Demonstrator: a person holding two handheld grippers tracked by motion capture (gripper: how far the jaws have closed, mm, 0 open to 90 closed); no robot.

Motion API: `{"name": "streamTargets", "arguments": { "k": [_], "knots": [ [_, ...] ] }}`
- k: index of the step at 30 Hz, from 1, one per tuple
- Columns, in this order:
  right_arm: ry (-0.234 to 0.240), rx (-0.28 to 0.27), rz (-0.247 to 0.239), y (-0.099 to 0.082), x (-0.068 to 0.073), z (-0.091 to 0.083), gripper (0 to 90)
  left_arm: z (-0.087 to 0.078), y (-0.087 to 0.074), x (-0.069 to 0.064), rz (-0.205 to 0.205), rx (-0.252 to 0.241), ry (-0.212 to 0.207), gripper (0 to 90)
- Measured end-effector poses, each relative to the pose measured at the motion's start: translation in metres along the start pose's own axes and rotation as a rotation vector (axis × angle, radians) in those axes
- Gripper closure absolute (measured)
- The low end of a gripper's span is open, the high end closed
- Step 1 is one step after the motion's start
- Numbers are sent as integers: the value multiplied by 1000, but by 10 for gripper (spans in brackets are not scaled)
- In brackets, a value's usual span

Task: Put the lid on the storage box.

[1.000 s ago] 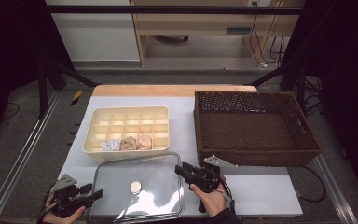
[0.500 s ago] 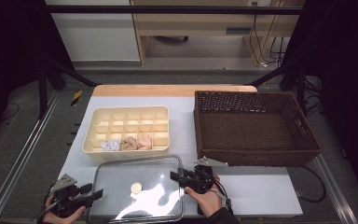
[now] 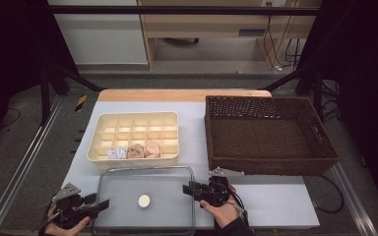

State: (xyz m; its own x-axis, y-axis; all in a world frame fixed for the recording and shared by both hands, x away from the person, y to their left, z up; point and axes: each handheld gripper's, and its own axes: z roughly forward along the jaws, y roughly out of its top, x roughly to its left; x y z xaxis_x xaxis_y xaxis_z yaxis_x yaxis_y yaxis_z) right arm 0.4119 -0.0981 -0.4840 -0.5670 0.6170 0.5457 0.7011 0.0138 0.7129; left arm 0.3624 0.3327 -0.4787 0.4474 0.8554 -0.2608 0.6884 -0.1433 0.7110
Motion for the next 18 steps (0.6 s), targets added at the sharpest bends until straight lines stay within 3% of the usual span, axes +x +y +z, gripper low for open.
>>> {"name": "streamTargets", "arguments": {
  "k": [6, 13, 18],
  "knots": [
    [-5, 1, -13, 1, 0, 0, 638, 0, 0, 2, -9, -4, -8, 332],
    [-6, -3, -20, 1, 1, -1, 638, -1, 2, 2, -15, -5, -20, 417],
    [-9, -6, -24, 2, 2, -1, 643, -8, 4, 0, -33, -47, -12, 489]
  ]
}}
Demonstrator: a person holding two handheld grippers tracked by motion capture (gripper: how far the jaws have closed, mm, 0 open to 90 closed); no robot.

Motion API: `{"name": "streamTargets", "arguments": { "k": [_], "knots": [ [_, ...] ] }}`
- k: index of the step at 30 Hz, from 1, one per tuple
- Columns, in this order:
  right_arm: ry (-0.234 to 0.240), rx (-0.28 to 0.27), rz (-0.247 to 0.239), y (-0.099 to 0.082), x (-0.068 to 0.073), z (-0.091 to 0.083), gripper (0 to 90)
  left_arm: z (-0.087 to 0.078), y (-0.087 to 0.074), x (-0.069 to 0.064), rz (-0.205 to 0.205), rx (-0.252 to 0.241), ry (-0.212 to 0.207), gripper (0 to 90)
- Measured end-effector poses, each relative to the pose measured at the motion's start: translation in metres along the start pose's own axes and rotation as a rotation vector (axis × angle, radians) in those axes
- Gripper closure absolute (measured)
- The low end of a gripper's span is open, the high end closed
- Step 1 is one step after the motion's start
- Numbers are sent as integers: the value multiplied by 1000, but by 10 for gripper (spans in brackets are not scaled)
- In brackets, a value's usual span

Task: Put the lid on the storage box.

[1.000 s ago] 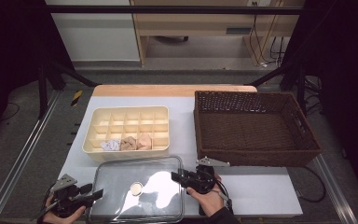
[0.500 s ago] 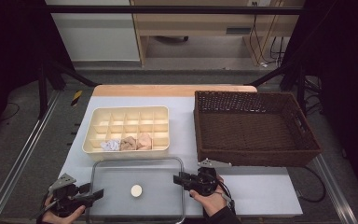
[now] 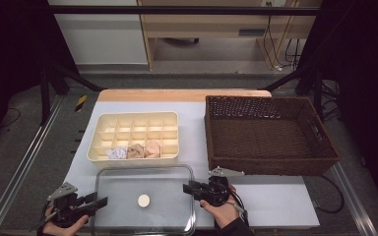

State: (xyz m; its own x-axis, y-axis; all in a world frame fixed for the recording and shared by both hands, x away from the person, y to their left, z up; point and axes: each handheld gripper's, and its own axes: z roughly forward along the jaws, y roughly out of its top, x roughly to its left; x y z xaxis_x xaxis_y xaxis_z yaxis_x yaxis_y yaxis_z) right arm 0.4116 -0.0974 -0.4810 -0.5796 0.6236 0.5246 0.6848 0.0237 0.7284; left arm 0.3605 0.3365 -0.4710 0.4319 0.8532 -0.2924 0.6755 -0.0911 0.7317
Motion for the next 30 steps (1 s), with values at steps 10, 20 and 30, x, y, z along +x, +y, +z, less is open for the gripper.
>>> {"name": "streamTargets", "arguments": {
  "k": [10, 20, 30],
  "knots": [
    [30, -14, 15, 7, 7, -10, 680, -16, 4, -5, -13, -86, 3, 589],
    [58, -13, 69, 15, 10, -22, 720, -27, 17, -11, -12, -138, -16, 636],
    [61, -43, 43, 27, 19, -37, 723, -39, 37, -21, 27, -185, -5, 654]
  ]
}}
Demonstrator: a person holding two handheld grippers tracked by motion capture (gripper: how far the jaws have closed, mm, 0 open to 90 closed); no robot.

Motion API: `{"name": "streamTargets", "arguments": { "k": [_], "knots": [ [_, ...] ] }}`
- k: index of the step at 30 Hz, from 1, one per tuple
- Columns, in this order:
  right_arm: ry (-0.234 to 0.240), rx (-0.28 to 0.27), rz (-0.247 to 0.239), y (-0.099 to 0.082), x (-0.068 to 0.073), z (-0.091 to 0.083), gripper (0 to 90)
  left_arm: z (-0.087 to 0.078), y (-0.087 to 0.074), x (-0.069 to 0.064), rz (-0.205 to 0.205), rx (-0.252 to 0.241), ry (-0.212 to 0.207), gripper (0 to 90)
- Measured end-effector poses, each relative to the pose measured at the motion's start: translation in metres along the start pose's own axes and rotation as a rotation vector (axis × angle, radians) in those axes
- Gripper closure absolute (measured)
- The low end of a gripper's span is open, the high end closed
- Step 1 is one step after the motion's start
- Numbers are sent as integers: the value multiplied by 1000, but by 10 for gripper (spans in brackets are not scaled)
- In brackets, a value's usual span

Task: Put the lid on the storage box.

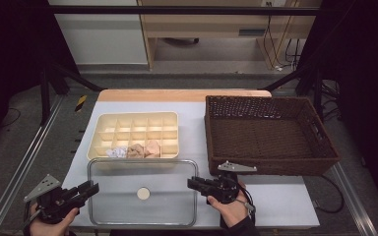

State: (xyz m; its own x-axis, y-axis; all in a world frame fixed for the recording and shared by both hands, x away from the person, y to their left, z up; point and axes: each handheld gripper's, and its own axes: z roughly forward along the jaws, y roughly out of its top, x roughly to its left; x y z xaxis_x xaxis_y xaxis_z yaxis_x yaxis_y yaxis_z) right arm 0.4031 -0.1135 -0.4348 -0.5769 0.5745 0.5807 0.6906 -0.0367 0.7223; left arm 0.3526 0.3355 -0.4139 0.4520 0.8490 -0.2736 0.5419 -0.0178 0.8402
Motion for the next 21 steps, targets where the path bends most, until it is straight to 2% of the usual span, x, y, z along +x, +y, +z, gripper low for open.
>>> {"name": "streamTargets", "arguments": {
  "k": [4, 14, 21],
  "knots": [
    [-7, -21, -41, 9, 6, -3, 721, -1, 6, -2, 7, -14, 5, 656],
    [-31, -79, -65, 31, 15, -10, 708, -3, 26, -3, 16, -72, -12, 664],
    [-63, -127, -128, 47, 18, -7, 695, 3, 40, 0, 25, -98, -1, 664]
  ]
}}
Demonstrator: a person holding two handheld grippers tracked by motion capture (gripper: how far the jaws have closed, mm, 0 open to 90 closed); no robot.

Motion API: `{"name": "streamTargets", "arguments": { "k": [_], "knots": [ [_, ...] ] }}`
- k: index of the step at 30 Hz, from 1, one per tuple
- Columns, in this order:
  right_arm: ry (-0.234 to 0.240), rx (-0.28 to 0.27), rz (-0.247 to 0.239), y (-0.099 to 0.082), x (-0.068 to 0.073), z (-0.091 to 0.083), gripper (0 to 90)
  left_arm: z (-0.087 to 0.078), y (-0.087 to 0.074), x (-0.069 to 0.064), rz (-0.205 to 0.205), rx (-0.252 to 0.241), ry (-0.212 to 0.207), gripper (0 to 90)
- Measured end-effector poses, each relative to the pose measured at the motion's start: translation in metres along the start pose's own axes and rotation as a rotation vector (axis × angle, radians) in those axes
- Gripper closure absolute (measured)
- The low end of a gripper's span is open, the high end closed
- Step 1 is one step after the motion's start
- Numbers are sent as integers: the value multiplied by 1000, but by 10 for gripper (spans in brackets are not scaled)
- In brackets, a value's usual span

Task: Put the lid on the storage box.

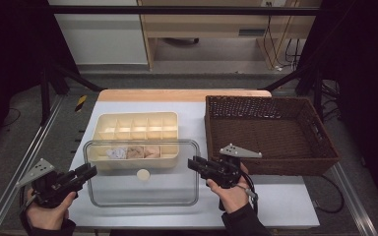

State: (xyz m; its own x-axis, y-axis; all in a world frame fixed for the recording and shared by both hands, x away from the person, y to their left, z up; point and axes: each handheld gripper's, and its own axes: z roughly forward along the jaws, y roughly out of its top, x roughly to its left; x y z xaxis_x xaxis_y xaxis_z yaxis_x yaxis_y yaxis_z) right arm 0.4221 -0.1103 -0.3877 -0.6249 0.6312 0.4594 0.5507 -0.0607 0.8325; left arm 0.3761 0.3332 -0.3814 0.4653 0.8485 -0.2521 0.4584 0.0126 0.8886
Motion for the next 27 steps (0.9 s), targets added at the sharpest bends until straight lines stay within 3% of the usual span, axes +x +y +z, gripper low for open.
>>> {"name": "streamTargets", "arguments": {
  "k": [5, 11, 19, 27],
  "knots": [
    [-19, -26, -37, 10, 0, 7, 692, 7, 8, 6, 0, -18, 8, 661],
    [-18, -54, -35, 22, -3, 14, 693, 11, 18, 13, -14, -43, 5, 666],
    [-36, -63, -72, 41, -3, 28, 673, 15, 32, 22, -18, -75, 16, 671],
    [-42, -54, -76, 65, -5, 44, 669, 20, 50, 36, -22, -95, 19, 674]
  ]
}}
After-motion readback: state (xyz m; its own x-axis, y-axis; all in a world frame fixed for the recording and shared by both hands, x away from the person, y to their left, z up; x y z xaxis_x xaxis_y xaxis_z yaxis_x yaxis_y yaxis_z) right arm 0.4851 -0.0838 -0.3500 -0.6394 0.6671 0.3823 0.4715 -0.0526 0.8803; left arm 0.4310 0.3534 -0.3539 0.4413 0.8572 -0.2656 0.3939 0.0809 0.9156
